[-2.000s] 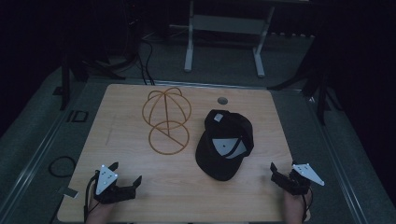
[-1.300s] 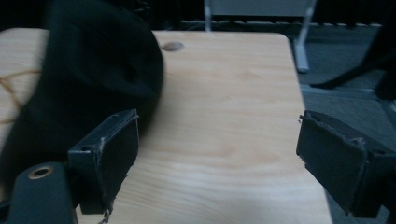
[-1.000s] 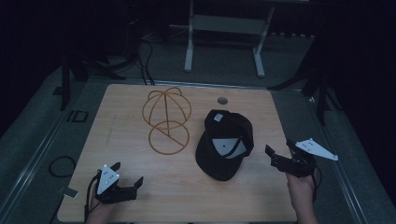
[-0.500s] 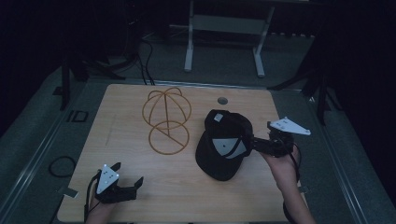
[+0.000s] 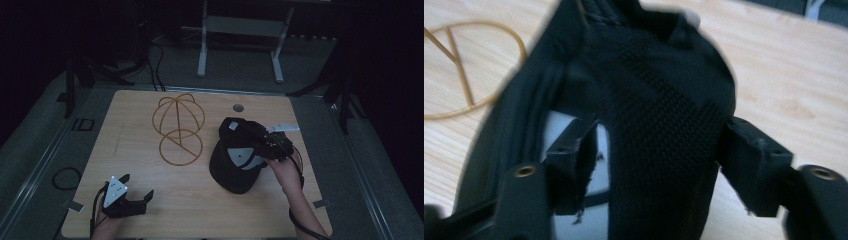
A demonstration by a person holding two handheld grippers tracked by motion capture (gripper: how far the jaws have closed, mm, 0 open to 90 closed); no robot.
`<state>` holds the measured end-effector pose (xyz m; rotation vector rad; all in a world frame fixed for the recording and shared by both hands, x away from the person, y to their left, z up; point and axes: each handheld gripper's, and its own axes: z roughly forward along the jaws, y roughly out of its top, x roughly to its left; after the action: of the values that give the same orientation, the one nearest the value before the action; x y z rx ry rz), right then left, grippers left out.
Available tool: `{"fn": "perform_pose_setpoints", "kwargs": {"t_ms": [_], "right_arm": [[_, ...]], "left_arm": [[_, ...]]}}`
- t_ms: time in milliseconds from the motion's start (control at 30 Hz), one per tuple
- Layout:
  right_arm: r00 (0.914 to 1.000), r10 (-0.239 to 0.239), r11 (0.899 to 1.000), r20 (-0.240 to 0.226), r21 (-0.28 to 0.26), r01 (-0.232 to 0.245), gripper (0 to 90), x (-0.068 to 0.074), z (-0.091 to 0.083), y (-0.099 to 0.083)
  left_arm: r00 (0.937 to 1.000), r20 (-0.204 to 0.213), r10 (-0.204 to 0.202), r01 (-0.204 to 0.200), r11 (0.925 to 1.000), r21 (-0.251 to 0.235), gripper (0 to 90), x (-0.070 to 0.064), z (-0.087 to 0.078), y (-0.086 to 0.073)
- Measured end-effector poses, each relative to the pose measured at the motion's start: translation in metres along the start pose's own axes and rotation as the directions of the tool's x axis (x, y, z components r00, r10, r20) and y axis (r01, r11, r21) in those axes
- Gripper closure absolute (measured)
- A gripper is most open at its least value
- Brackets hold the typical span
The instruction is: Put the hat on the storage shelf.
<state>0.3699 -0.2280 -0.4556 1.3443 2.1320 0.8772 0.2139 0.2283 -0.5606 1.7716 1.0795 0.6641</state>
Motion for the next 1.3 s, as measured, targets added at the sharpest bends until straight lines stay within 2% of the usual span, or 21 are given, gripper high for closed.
{"fn": "perform_pose_setpoints", "kwargs": {"t_ms": [100, 167, 233, 400, 500, 600, 667, 733, 833, 933, 1000, 1100, 1133, 1200, 1267, 1300], "right_arm": [[0.9999, -0.010, 0.999, 0.012, 0.033, 0.010, 64.7, -0.001, 0.006, -0.003], [0.9994, -0.019, 0.999, 0.029, 0.033, 0.018, 79.4, -0.001, 0.008, -0.003], [0.9990, -0.015, 0.999, 0.041, 0.032, 0.014, 87.6, -0.001, 0.008, -0.003], [0.9998, -0.002, 1.000, 0.020, 0.011, 0.001, 88.4, 0.000, 0.005, 0.000], [0.9999, 0.009, 1.000, 0.014, -0.025, -0.009, 88.5, 0.002, -0.003, 0.005], [0.9999, 0.001, 0.995, -0.013, -0.098, -0.002, 88.5, 0.005, -0.013, 0.010], [0.9999, -0.008, 0.992, -0.015, -0.126, 0.007, 88.5, 0.009, -0.021, 0.014], [0.9998, -0.018, 0.991, -0.009, -0.135, 0.017, 88.5, 0.011, -0.024, 0.016], [0.9991, -0.041, 0.986, -0.011, -0.161, 0.039, 88.6, 0.017, -0.037, 0.025], [0.9987, -0.050, 0.982, -0.013, -0.182, 0.046, 88.6, 0.019, -0.046, 0.029], [0.9983, -0.057, 0.979, -0.010, -0.195, 0.054, 88.7, 0.020, -0.052, 0.032], [0.9973, -0.074, 0.975, -0.002, -0.210, 0.072, 88.7, 0.024, -0.060, 0.035], [0.9973, -0.074, 0.975, -0.002, -0.210, 0.072, 88.7, 0.024, -0.060, 0.035], [0.9952, -0.097, 0.970, 0.007, -0.223, 0.096, 88.7, 0.029, -0.067, 0.039], [0.9944, -0.105, 0.967, 0.001, -0.232, 0.103, 88.7, 0.031, -0.072, 0.040], [0.9934, -0.115, 0.965, 0.003, -0.235, 0.112, 88.7, 0.033, -0.074, 0.041]], "left_arm": [[1.0000, 0.000, 0.004, -0.004, 1.0000, 0.005, 0.2, 0.000, 0.000, 0.000], [1.0000, 0.000, 0.004, -0.004, 1.0000, 0.006, 0.2, 0.000, 0.000, 0.000], [1.0000, 0.000, 0.003, -0.003, 1.0000, 0.006, 0.2, 0.000, 0.001, 0.000], [1.0000, -0.006, 0.000, 0.000, 1.0000, 0.009, 0.2, 0.000, 0.001, 0.000], [0.9999, -0.015, 0.001, 0.000, 0.9997, 0.023, 0.2, 0.000, 0.001, 0.000], [0.9993, -0.021, 0.032, -0.031, 0.9981, 0.054, 0.2, -0.002, 0.004, -0.001], [0.9986, -0.026, 0.046, -0.045, 0.9977, 0.051, 0.2, -0.004, 0.004, 0.000], [0.9989, -0.022, 0.041, -0.040, 0.9984, 0.041, 0.2, -0.005, 0.005, 0.000], [0.9998, 0.015, 0.011, -0.011, 0.9998, 0.013, 0.2, -0.008, 0.004, 0.003], [0.9995, 0.029, -0.012, 0.011, 0.9998, 0.013, 0.2, -0.015, 0.005, 0.009], [0.9958, 0.077, -0.050, 0.050, 0.9988, 0.002, 0.2, -0.022, 0.007, 0.016], [0.9910, 0.131, -0.026, 0.027, 0.9996, -0.010, 0.2, -0.039, 0.009, 0.033], [0.9910, 0.131, -0.026, 0.027, 0.9996, -0.010, 0.2, -0.039, 0.009, 0.033], [0.9845, 0.174, -0.019, 0.011, 0.9990, 0.043, 0.3, -0.051, 0.013, 0.044], [0.9817, 0.188, -0.035, 0.022, 0.9973, 0.070, 0.3, -0.056, 0.016, 0.049], [0.9776, 0.205, -0.049, 0.035, 0.9968, 0.072, 0.3, -0.057, 0.018, 0.051]]}}
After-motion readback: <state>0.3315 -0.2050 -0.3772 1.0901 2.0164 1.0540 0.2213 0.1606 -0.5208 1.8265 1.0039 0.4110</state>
